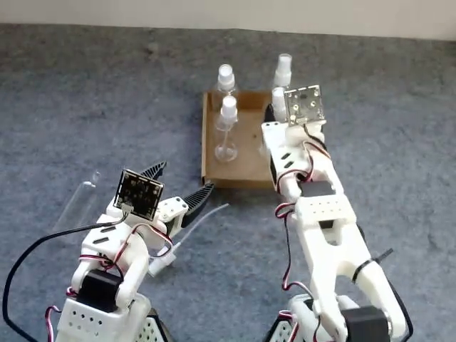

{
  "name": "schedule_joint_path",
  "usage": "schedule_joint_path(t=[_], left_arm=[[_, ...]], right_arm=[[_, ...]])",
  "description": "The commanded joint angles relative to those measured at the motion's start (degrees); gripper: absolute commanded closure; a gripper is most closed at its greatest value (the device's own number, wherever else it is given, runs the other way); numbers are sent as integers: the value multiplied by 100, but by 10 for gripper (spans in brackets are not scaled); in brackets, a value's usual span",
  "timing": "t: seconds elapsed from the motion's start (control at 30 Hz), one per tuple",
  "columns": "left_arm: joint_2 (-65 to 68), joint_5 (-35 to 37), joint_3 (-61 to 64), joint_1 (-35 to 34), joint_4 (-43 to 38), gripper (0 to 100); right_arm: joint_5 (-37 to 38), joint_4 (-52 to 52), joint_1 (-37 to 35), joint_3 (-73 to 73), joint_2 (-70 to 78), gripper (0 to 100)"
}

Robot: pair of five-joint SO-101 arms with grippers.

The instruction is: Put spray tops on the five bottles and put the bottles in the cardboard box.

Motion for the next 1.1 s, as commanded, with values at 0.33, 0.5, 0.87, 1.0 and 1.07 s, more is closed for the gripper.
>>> schedule_joint_path(t=[0.33, 0.5, 0.87, 1.0, 1.07], left_arm=[[40, -44, -418, -514, -88, 713], [391, -79, -1578, -1569, 747, 713], [4910, -2154, -5516, -3846, 3578, 713], [6167, -2796, -6079, -4505, 3745, 708], [6624, -3191, -6202, -4752, 3798, 708]], right_arm=[[9, 3732, -110, -2018, -1288, 756], [9, 4760, -110, -2290, -1560, 756], [62, 6651, -585, -2290, -1956, 756], [440, 7530, -602, -2308, -2026, 756], [993, 7960, -585, -2290, -2009, 756]])
